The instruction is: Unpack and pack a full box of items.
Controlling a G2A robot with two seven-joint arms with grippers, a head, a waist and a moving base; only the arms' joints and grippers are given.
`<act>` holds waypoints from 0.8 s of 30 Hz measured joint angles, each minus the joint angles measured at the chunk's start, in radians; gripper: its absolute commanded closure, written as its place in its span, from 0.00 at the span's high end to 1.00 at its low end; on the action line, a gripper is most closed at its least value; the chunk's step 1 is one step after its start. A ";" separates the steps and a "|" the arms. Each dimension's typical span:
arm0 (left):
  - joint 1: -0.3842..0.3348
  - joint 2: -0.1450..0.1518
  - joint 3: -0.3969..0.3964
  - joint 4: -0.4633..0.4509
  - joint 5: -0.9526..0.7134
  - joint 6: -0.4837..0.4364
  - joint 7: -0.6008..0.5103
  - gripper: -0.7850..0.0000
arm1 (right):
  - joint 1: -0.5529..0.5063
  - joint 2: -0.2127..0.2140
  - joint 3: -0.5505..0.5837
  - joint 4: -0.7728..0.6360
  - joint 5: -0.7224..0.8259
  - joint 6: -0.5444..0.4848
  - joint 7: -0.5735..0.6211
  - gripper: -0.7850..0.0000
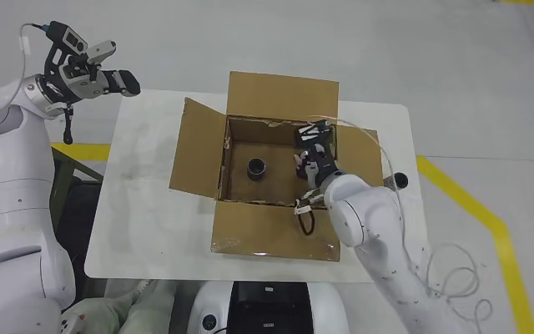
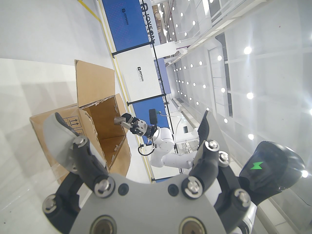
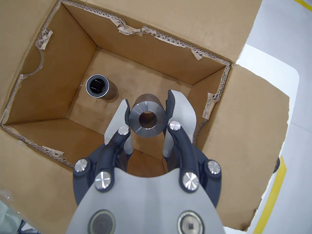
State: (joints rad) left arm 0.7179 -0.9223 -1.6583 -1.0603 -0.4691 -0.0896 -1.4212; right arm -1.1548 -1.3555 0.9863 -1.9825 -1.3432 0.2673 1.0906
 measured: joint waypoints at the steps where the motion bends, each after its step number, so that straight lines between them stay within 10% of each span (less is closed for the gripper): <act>1: 0.000 0.000 0.000 0.000 0.000 0.000 0.000 1.00 | 0.008 -0.003 -0.007 0.011 0.000 0.003 0.002 0.00; 24: 0.000 0.000 0.000 0.000 0.000 0.000 0.000 1.00 | 0.222 -0.085 -0.160 0.362 0.073 0.032 0.014 0.00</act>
State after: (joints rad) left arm 0.7179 -0.9223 -1.6583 -1.0603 -0.4691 -0.0896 -1.4212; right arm -0.9329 -1.4405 0.8266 -1.6202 -1.2698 0.2995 1.1048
